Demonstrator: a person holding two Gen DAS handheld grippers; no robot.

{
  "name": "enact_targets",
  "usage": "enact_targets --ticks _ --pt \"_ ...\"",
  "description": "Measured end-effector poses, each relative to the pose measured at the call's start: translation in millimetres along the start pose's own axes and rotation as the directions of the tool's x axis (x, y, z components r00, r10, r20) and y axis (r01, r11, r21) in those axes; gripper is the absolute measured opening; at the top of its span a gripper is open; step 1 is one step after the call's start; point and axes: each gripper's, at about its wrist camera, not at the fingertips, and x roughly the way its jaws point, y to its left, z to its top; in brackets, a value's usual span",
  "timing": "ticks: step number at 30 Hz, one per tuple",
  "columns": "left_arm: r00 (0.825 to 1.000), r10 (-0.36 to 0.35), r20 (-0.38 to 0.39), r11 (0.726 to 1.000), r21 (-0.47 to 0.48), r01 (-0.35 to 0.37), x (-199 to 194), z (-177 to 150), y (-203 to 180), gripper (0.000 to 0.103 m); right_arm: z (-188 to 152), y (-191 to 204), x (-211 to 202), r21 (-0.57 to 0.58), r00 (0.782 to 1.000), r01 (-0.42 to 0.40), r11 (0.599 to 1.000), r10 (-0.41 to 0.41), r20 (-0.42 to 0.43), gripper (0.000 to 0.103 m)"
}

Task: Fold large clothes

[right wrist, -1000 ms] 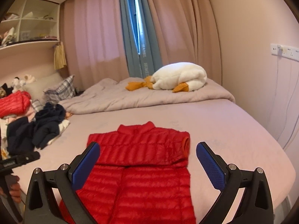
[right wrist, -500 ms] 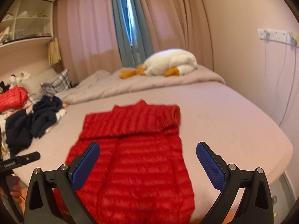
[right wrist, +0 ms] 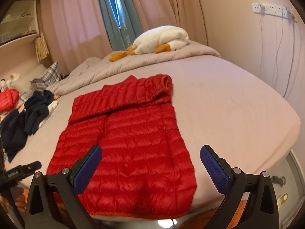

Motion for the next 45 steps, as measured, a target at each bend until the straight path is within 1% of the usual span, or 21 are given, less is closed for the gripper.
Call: enact_targets --ticks 4,15,20,27,33,39,42,45 --pt "1.000 0.007 -0.021 1.000 -0.012 -0.007 5.9 -3.3 6.5 0.103 -4.6 -2.1 5.0 0.015 1.000 0.003 1.000 -0.003 -0.023 0.102" --pt "0.998 0.008 -0.057 0.999 -0.037 -0.010 15.6 -8.9 16.8 0.103 -13.9 -2.4 19.0 0.009 0.996 0.003 1.000 -0.002 -0.085 0.102" --pt "0.998 0.003 -0.069 0.999 -0.049 -0.006 20.1 -10.0 20.9 0.103 -16.8 -6.0 24.3 0.014 0.993 0.012 1.000 -0.010 -0.117 0.102" --pt "0.997 -0.015 -0.078 0.998 -0.065 0.010 22.1 -10.4 24.7 0.103 -20.3 -9.0 27.6 -0.008 0.987 0.025 1.000 -0.026 -0.157 0.102" --pt "0.996 -0.020 -0.091 0.997 -0.076 0.013 23.9 -10.7 29.1 0.103 -25.2 -9.4 35.5 -0.019 0.980 0.020 1.000 -0.023 -0.200 0.102" --pt "0.994 -0.042 -0.103 0.996 -0.084 0.033 23.6 -12.5 33.0 0.102 -28.5 -8.1 38.8 -0.019 0.974 0.018 1.000 -0.022 -0.224 0.102" --pt "0.992 -0.069 -0.109 0.994 -0.092 0.059 23.3 -13.0 34.5 0.101 -29.2 -8.8 39.7 -0.019 0.973 0.017 1.000 -0.021 -0.232 0.102" --pt "0.989 -0.097 -0.112 0.991 -0.098 0.086 23.0 -13.8 35.3 0.098 -29.9 -10.8 39.5 -0.012 0.971 0.020 1.000 -0.023 -0.237 0.102"
